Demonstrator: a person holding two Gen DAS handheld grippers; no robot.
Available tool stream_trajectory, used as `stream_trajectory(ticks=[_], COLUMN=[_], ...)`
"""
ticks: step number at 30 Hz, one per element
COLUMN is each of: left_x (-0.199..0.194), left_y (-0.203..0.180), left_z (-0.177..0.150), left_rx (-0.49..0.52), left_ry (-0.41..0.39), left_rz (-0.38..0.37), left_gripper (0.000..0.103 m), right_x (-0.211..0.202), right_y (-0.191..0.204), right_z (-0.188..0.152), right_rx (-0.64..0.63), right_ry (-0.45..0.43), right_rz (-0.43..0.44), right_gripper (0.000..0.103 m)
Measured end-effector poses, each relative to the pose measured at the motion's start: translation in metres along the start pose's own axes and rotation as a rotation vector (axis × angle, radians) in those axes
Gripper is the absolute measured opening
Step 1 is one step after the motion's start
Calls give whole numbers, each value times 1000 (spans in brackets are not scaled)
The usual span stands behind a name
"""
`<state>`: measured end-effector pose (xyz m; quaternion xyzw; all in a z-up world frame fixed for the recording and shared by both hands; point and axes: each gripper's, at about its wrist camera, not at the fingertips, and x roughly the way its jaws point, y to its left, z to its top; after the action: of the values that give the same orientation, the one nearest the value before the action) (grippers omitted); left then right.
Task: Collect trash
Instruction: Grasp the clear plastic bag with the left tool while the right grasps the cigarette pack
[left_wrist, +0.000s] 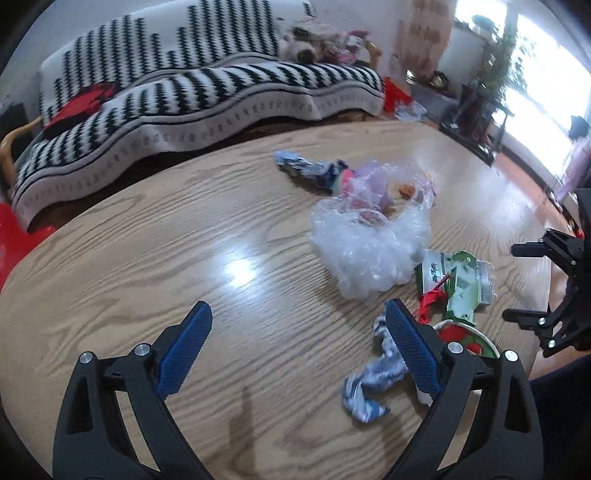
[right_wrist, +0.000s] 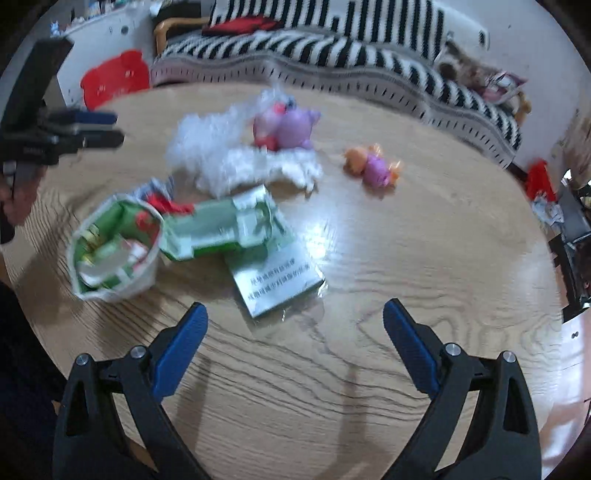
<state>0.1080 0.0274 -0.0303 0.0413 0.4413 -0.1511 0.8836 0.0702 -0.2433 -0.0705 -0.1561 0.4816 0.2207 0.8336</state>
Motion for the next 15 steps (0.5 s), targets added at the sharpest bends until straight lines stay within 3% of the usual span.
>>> stream_trajectory(ticks=[9,12,15], left_x=[51,66,66], left_y=[-39,-39,-31], left_z=[21,32,38], left_rx=[213,196,128], left_ry=[53,54,22], left_rz=[-32,-30,-94], left_gripper=[92,92,91], right_x=[35,42,44], right_y=[3,-2,-4], right_z=[8,13,17], right_rx=[-58,-35,-34], right_ry=[28,15,-14], right_rz=[50,78,99], right_gripper=[92,93,90])
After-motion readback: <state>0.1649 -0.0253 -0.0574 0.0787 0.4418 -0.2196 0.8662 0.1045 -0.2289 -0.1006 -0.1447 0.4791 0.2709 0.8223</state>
